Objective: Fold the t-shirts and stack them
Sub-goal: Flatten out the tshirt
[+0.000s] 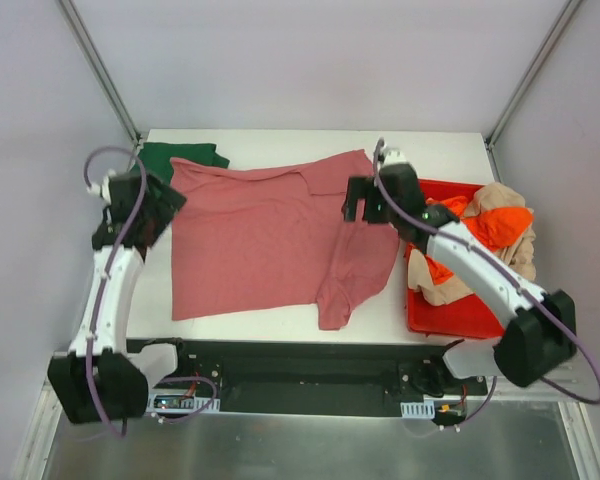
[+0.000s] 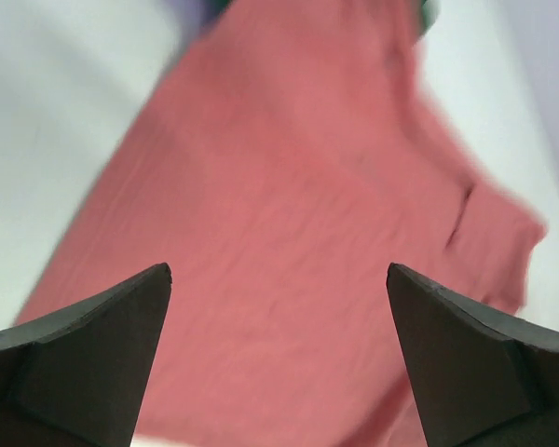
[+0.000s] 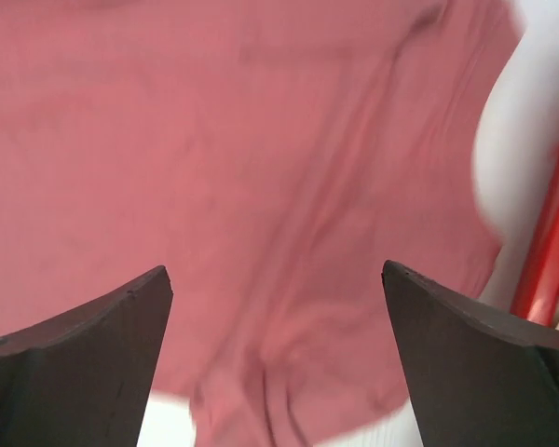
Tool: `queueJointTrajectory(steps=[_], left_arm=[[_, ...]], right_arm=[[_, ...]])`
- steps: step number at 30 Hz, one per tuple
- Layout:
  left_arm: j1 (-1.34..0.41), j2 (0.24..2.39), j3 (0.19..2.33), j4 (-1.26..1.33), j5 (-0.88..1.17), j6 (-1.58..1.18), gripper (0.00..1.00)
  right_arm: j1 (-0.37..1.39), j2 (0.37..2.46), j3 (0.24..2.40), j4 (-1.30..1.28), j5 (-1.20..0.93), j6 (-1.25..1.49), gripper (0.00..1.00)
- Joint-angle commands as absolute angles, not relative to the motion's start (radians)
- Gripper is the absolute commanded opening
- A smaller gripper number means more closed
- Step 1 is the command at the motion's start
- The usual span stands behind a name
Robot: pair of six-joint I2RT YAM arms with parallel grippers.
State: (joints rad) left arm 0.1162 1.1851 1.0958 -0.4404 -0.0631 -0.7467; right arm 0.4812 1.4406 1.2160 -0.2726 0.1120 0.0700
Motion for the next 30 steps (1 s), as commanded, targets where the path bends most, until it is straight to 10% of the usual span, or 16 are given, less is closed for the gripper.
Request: queueJointTrajectory(steps=[1, 16, 22, 30], left_arm=[[0.065, 1.042, 0.735, -0.483, 0.08, -0.923, 0.99], [-0.196, 1.307, 0.632, -0.456, -0.061, -0.931, 0.99], [-0.149, 1.351, 0.655, -0.491, -0.15, -0.923, 0.99], [-0.031, 1.371, 0.673, -0.502, -0.212, -0.865, 0.99]], right_arm=[[0.606, 1.293, 0.942, -0.419, 0.164, 0.221, 0.96], [0.776, 1.474, 0.77, -0.367, 0.342, 0.449, 0.67], [0.778, 1.497, 0.839, -0.455, 0.359, 0.454, 0.01], [0.796, 1.278, 1.066, -0.917, 0.22, 0.358, 0.04]])
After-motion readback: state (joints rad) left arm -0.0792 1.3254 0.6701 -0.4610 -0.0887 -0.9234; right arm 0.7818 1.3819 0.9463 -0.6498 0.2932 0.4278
